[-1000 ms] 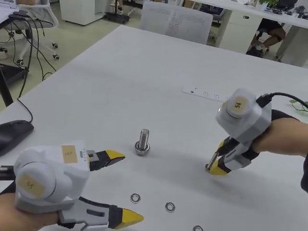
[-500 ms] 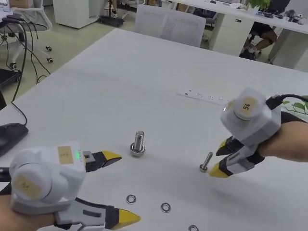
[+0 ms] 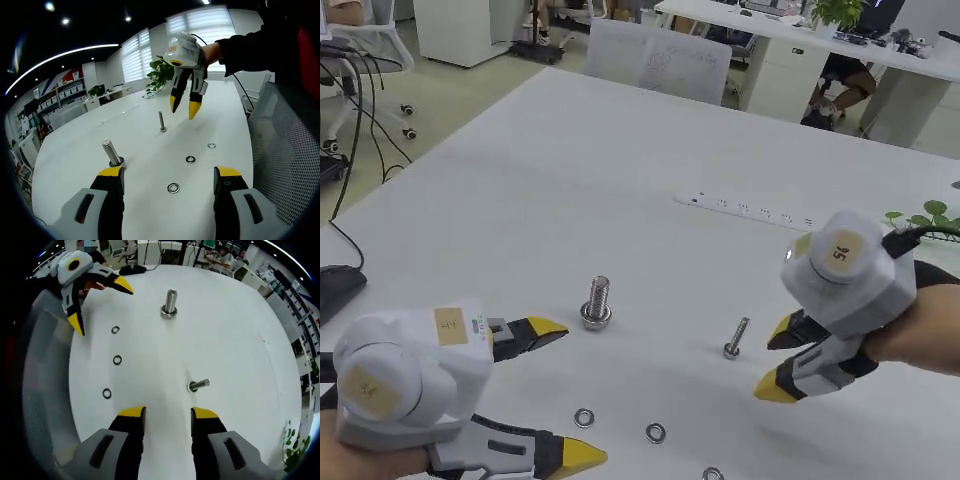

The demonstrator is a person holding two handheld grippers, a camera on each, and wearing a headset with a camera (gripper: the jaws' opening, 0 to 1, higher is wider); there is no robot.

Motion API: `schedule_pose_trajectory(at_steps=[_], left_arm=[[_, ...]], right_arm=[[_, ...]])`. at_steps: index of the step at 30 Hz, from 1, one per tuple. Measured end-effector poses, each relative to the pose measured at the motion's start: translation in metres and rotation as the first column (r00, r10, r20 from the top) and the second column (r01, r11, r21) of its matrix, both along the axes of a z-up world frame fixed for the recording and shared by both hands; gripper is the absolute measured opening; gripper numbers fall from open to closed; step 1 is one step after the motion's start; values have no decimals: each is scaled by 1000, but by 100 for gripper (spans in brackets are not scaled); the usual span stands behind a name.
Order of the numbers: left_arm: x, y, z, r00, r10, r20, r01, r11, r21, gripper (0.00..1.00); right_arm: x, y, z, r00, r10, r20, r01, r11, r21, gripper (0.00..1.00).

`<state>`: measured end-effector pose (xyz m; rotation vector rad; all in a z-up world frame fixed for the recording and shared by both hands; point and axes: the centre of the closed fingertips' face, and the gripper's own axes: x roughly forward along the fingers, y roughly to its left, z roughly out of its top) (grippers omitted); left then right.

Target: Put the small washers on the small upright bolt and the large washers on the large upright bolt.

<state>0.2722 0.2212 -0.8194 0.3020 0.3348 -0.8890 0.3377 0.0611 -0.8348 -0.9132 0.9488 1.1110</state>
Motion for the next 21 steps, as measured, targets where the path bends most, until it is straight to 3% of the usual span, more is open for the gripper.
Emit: schedule_pose_trajectory(at_steps=[21], left_arm=[[-4,-4,2,1000,-19,6,19,1000,-2,71]], right_arm=[[-58,12,-19,996,55,-68,-55,998,2,37]])
